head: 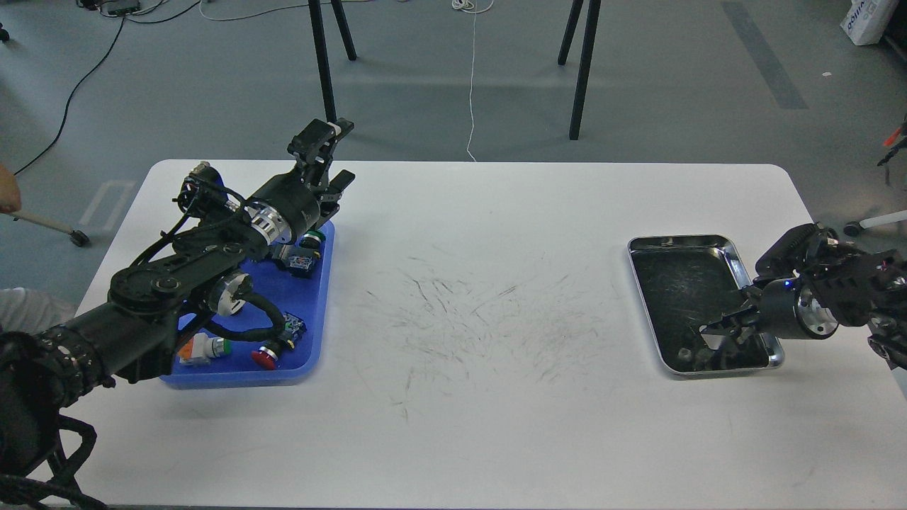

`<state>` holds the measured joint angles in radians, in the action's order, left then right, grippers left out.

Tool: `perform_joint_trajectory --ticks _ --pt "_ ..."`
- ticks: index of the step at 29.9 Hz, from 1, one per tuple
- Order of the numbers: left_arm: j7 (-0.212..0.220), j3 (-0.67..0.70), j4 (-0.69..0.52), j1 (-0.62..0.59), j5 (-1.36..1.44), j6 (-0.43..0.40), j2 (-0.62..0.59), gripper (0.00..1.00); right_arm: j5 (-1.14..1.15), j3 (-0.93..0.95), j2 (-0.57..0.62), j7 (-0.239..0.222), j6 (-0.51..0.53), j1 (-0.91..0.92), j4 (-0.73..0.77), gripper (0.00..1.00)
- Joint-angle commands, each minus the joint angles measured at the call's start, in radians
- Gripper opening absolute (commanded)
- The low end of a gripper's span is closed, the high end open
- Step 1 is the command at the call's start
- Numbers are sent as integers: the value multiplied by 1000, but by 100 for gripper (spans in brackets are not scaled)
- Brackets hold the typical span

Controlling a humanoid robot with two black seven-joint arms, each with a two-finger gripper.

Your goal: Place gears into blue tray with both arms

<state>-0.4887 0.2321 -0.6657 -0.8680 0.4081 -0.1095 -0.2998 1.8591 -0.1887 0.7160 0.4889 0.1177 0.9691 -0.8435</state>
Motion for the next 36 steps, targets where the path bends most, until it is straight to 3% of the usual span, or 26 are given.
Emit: perform_joint_trajectory --ticks 1,23,36 --pt "0 -1 0 -2 0 -1 -5 100 0 -11 0 0 0 -4 0 65" --pt "0 -5 35 -13 1 -6 1 100 2 -12 -3 0 60 20 40 40" --pt "0 -7 35 -13 1 -6 -1 100 2 -12 -23 0 65 17 67 33"
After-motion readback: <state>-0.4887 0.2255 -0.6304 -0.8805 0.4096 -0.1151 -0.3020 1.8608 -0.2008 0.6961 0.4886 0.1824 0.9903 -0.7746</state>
